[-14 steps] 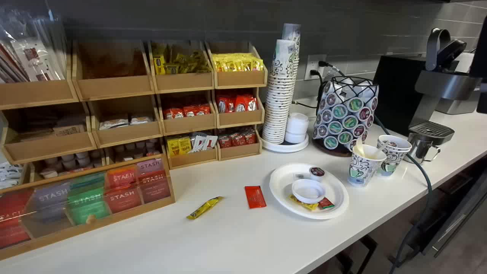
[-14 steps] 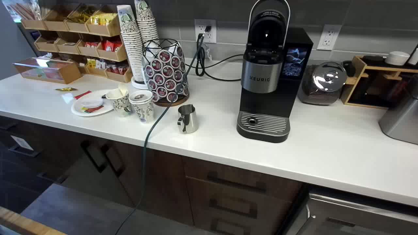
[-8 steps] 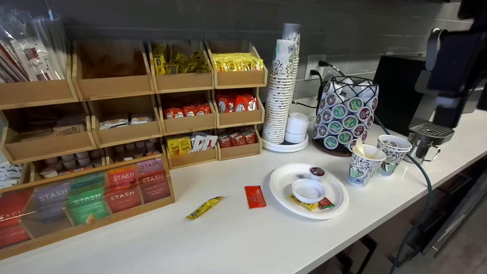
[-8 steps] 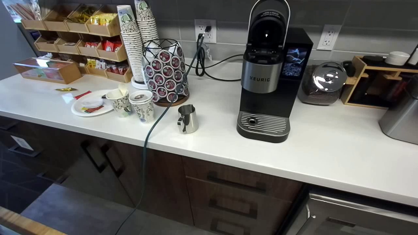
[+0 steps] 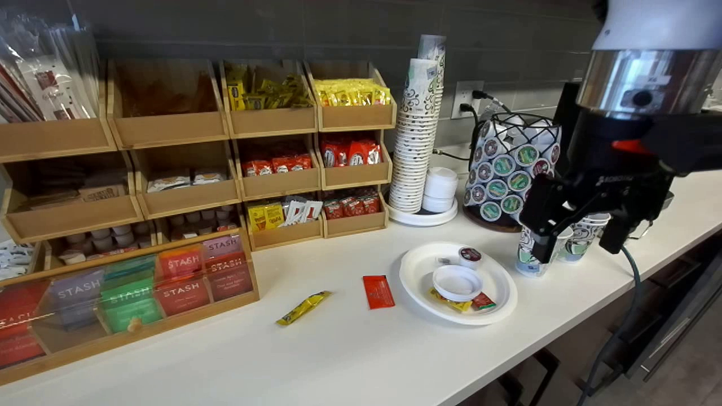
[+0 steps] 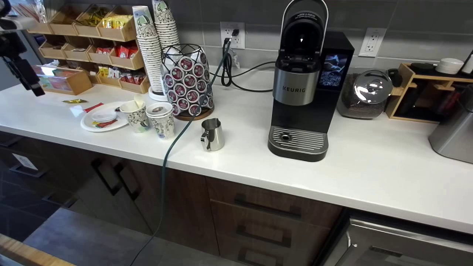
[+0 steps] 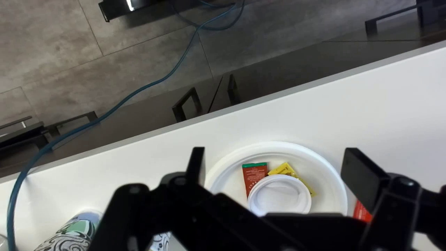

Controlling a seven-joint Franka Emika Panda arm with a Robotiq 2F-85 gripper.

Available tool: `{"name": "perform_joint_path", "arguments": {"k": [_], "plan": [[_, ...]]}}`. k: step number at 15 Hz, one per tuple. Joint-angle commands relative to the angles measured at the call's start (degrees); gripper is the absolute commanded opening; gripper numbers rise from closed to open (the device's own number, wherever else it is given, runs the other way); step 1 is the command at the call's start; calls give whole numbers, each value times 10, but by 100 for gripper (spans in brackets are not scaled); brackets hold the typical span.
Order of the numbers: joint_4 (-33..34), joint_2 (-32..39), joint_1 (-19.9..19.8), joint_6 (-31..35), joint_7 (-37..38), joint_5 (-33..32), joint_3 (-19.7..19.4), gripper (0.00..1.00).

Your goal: Pick up the coffee capsule from the white plate and put it in the rack of coffee capsules

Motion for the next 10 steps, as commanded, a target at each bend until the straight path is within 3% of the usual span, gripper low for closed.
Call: {"name": "perform_joint_path", "arguments": {"k": [1, 2, 7, 9, 10], "plan": [[38, 63, 6, -10, 54, -53, -12, 100], [12, 33, 18, 6, 28, -29, -23, 100], [31, 62, 20, 5, 39, -41, -29, 100], [31, 96, 22, 81, 42, -36, -34, 100], [26, 119, 18, 139, 63, -65, -35, 100]]}}
